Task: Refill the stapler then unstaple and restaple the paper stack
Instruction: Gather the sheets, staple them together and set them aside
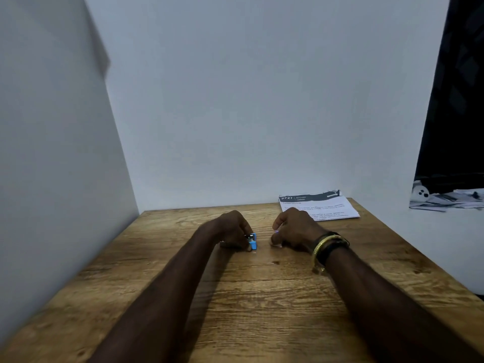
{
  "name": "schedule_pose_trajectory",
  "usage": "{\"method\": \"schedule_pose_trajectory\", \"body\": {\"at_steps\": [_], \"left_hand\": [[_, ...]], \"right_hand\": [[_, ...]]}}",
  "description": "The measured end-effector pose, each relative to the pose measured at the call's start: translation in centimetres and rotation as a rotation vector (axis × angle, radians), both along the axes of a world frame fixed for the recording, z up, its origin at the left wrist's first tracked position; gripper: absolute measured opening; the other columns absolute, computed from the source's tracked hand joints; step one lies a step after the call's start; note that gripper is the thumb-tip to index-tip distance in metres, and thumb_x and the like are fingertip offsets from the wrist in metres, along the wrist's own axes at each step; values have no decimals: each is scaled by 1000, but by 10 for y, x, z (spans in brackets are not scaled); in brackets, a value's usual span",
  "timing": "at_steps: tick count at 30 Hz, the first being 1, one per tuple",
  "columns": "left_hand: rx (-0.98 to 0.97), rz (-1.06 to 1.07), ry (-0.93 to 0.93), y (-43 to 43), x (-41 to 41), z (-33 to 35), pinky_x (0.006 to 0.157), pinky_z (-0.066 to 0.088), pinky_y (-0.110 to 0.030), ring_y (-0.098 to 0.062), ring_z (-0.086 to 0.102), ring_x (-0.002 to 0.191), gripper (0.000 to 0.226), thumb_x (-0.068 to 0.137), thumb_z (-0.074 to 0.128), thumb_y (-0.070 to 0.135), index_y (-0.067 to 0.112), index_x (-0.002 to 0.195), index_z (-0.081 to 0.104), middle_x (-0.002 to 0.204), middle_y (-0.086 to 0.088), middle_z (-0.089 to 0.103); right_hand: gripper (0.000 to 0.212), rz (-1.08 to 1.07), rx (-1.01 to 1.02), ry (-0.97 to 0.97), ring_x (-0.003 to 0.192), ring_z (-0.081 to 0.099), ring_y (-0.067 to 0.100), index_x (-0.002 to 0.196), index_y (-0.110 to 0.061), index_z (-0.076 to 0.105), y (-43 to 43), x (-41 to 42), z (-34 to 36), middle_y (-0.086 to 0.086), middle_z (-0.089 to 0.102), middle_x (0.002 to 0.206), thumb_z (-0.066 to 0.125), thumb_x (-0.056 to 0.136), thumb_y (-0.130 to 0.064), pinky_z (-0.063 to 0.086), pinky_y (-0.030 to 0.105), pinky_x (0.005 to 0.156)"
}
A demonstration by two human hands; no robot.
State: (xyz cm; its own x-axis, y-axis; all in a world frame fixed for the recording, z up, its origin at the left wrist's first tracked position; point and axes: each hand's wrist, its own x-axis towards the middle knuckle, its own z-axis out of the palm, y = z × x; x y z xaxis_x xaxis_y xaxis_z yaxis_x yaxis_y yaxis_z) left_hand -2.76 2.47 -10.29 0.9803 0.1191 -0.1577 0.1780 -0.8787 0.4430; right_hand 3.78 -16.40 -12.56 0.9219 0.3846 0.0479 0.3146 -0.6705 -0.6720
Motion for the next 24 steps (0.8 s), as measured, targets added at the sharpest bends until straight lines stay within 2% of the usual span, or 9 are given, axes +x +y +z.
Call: {"method": "schedule_pose_trajectory", "body": {"at_steps": [2, 6, 9, 13, 16, 24], "left_hand": [[37, 72, -66, -1, 1, -3, 90, 56, -35, -21, 68, 107, 43, 72, 88, 24, 14, 112, 78, 113, -6, 76], [75, 251, -171, -4, 3, -13, 77, 57, -35, -24, 71, 97, 48, 69, 88, 43, 9, 102, 77, 101, -8, 76], [101, 388, -249, -9, 4, -21, 74, 53, -34, -28, 68, 101, 58, 67, 85, 53, 8, 100, 69, 104, -10, 72], [98, 475, -316, -16, 8, -29, 78, 50, -34, -31, 63, 111, 59, 71, 80, 53, 11, 108, 62, 116, -11, 67], [72, 506, -345, -19, 11, -33, 74, 46, -32, -31, 63, 112, 57, 73, 78, 53, 11, 108, 62, 116, -11, 67], [52, 525, -344, -18, 14, -36, 77, 48, -34, -32, 62, 114, 60, 74, 76, 55, 11, 112, 61, 119, -11, 66]], "right_hand": [[41, -1, 14, -13, 97, 72, 18, 98, -17, 76, 2, 2, -2, 2, 76, 100, 93, 61, -17, 61, 32, 80], [41, 20, 2, -78, 101, 70, 17, 103, -16, 78, 7, 5, -7, 2, 77, 105, 92, 65, -18, 52, 24, 78], [44, 26, 35, -114, 101, 69, 17, 107, -17, 76, 9, 6, -10, 3, 75, 109, 93, 66, -18, 53, 25, 83], [46, 68, 34, -204, 107, 67, 18, 112, -17, 76, 11, 6, -14, 2, 71, 115, 93, 69, -22, 53, 28, 92], [46, 78, 33, -235, 107, 66, 17, 113, -19, 75, 13, 7, -16, 1, 71, 117, 92, 71, -23, 52, 26, 91], [43, 77, 24, -249, 107, 66, 16, 111, -20, 75, 15, 9, -19, 1, 71, 118, 92, 72, -25, 51, 24, 89]]}}
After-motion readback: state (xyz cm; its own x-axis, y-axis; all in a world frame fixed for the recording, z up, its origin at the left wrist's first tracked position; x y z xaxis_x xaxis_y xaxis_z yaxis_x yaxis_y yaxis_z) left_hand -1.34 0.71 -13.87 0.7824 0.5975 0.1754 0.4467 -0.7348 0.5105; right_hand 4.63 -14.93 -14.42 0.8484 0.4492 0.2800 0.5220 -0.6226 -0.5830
